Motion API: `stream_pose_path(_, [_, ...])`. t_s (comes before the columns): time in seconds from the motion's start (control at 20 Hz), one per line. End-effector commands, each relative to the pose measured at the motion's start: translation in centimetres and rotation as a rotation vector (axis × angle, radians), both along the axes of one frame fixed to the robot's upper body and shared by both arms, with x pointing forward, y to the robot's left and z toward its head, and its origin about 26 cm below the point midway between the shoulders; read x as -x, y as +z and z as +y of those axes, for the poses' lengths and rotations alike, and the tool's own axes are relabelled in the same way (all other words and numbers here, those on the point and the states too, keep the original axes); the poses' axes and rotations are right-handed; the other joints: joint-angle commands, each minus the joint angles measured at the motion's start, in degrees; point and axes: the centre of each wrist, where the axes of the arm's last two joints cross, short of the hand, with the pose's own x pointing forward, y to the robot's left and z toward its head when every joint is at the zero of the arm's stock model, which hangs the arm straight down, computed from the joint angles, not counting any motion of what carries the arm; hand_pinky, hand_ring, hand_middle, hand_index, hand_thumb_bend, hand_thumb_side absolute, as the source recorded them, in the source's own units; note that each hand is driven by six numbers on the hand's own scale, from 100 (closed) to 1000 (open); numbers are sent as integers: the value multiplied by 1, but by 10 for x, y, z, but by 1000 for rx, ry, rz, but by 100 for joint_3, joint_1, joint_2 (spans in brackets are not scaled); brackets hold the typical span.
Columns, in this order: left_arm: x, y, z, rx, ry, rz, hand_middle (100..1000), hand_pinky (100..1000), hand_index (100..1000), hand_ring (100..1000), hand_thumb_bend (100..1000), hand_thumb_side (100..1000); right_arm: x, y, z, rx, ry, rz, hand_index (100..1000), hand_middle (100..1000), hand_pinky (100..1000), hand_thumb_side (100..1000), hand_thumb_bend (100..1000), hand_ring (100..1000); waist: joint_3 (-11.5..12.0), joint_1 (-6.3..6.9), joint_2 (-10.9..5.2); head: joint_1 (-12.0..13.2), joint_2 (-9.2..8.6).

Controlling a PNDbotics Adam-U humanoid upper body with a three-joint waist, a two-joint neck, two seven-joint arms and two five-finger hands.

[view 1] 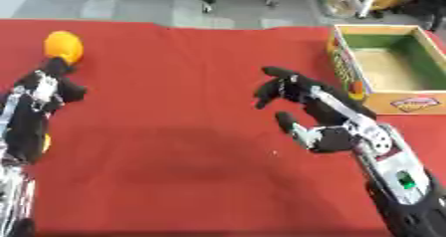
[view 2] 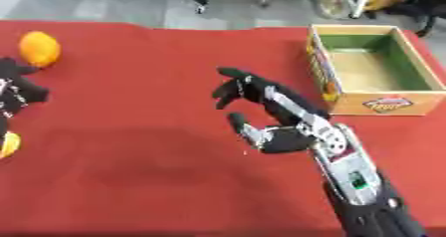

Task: Pick up the objects with one hand, pass them to the other hand, and then place them into the box on the other side of the table.

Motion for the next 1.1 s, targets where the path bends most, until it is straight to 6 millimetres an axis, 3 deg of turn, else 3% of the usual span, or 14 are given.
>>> stream_pose_path(0.05, [0, 6, 0, -8, -7, -20, 461, 725, 718, 612, 429, 668, -1, 6, 0, 0, 0, -16, 1000, 742, 834, 442, 100, 713, 3, 29, -57, -16, 33])
stream_pose_path(0.8, [-1, 10, 2, -19, -2, -39, 463, 725, 719, 614, 432, 664, -1, 7, -1, 6, -4, -22, 1000, 743, 835, 440, 100, 713, 12, 35, -71, -34, 33])
stream_pose_path(1.1, [-10, 54, 28, -206, 67, -185, 483, 729, 736, 633, 463, 657, -1, 6, -2, 15, -3, -21, 1000, 743, 835, 440, 100, 713, -9, 83, -95, -46, 33])
